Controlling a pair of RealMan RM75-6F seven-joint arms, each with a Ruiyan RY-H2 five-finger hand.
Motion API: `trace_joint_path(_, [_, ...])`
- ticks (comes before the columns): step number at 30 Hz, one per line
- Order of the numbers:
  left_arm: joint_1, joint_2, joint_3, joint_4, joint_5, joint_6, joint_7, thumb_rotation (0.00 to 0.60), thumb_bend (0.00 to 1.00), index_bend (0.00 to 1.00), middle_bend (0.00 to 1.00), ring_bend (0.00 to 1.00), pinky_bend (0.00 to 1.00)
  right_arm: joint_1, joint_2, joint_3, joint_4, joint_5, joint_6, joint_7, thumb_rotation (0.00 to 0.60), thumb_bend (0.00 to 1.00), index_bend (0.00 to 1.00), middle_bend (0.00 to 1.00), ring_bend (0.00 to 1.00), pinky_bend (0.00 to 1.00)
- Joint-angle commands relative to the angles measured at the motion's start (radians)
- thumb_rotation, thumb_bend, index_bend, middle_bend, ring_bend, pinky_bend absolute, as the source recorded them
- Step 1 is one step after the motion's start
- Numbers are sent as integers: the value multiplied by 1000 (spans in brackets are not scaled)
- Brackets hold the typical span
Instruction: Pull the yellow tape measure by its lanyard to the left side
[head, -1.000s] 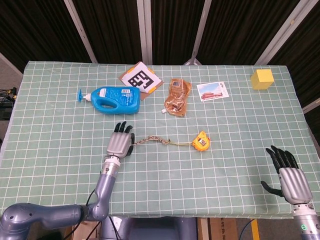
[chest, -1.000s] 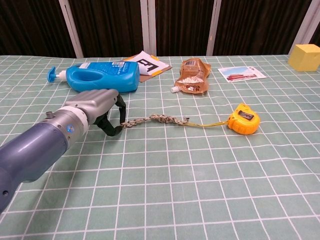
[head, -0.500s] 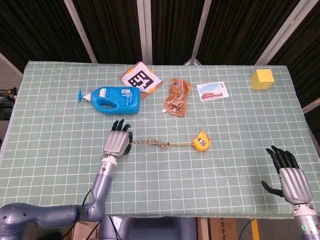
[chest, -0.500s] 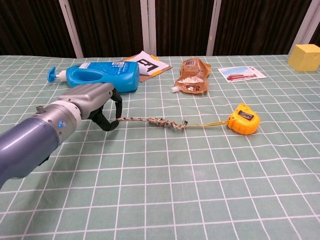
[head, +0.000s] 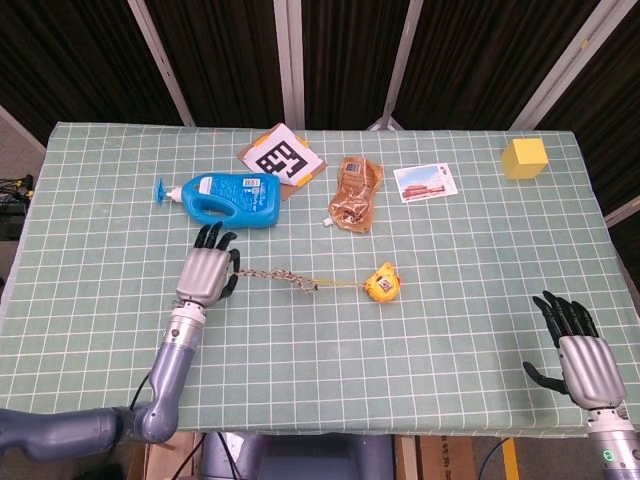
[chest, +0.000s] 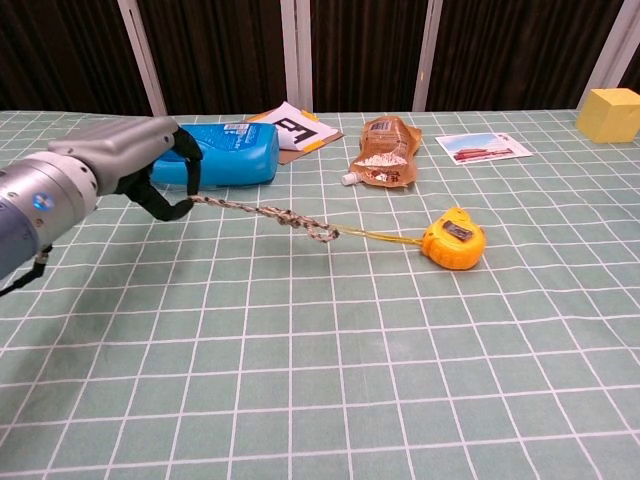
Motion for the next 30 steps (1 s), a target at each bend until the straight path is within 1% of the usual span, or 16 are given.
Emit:
trace_joint_path(1, [39,77,5,-39,6,17,-31,600,512,585,185,0,63,-1,-1,0,1,0,3,-5,600,251,0,0,0,0])
trace_joint_path(4, [64,141,8,-68,11,20,-58,600,513,585,185,0,63,-2,-3,1,3,-3,8,-13,600,251,0,0,0,0])
trace_joint_path(15, [133,294,19,-89,17,28,-134,600,512,585,186,0,63,-6,-7,1,3,-6,17,-30,600,251,0,0,0,0])
trace_joint_path(18, [154,344,22,-77,26,30,-162,600,512,583,188,0,64,-8,-8,2,1,-4,19,-35,600,251,0,0,0,0])
trace_joint_path(22, [179,406,32,-18,60,34,-199,600,512,584,193,0,63,-10,-8,2,2,-1,20,-42,600,251,0,0,0,0])
trace_joint_path(30, [218,470,34,72,69,22,-280,600,513,582,192,0,64,-13,-9,1,1,-6,27,-53,600,251,0,0,0,0])
